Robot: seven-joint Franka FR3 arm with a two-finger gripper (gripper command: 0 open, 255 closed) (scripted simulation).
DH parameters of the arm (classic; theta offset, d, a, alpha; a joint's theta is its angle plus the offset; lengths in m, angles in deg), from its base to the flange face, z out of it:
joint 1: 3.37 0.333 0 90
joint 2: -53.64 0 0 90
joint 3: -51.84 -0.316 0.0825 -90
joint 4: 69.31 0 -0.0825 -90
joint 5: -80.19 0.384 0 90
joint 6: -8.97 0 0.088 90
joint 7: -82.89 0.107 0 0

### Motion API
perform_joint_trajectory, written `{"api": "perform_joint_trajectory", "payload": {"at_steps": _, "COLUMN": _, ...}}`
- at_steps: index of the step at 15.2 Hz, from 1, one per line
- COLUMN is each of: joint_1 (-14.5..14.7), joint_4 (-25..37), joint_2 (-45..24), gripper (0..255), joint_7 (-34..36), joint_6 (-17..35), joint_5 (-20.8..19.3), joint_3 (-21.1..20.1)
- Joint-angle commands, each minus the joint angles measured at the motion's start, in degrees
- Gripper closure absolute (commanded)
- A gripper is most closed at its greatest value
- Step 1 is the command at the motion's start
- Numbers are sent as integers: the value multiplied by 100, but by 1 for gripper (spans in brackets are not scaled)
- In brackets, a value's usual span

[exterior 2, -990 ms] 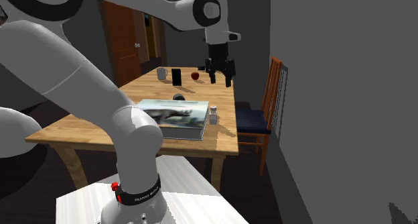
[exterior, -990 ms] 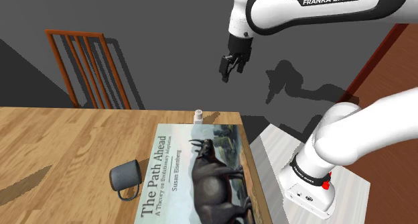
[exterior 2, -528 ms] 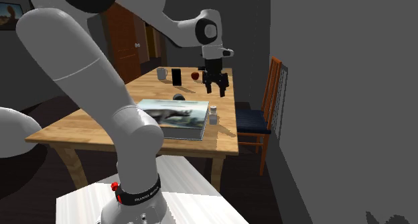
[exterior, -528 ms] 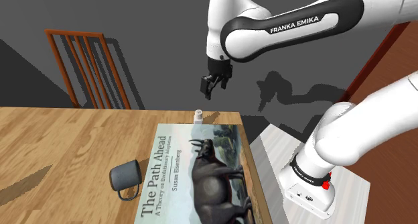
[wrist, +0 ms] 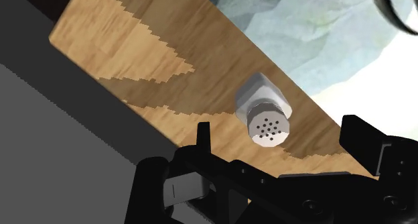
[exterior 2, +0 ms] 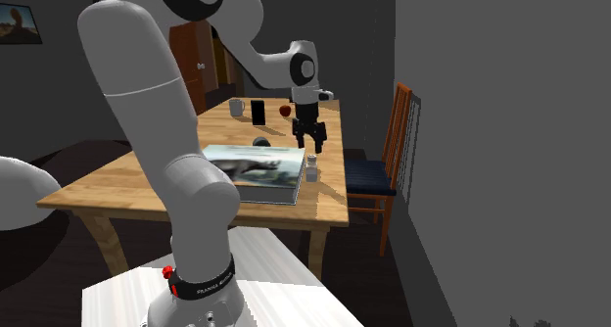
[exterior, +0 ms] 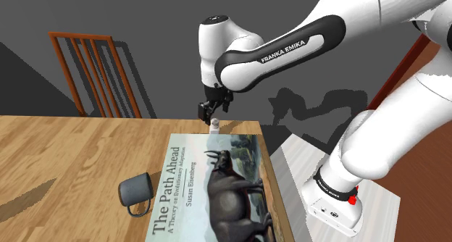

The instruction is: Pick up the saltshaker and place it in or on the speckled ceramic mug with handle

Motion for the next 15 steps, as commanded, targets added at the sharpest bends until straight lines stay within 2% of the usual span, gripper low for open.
{"api": "perform_joint_trajectory", "payload": {"at_steps": 1, "joint_1": -8, "joint_4": -46, "joint_2": -133, "gripper": 0, "joint_7": 60, "joint_6": 168, "joint_5": -51, "joint_3": -24}}
{"api": "perform_joint_trajectory", "payload": {"at_steps": 6, "joint_1": -34, "joint_4": -235, "joint_2": -327, "gripper": 0, "joint_7": 129, "joint_6": 538, "joint_5": -147, "joint_3": -35}}
{"api": "perform_joint_trajectory", "payload": {"at_steps": 13, "joint_1": -34, "joint_4": -235, "joint_2": -327, "gripper": 0, "joint_7": 128, "joint_6": 537, "joint_5": -147, "joint_3": -34}}
{"api": "perform_joint_trajectory", "payload": {"at_steps": 14, "joint_1": -34, "joint_4": -235, "joint_2": -327, "gripper": 255, "joint_7": 128, "joint_6": 537, "joint_5": -147, "joint_3": -34}}
{"api": "perform_joint_trajectory", "payload": {"at_steps": 15, "joint_1": -34, "joint_4": -235, "joint_2": -327, "gripper": 255, "joint_7": 128, "joint_6": 537, "joint_5": -147, "joint_3": -34}}
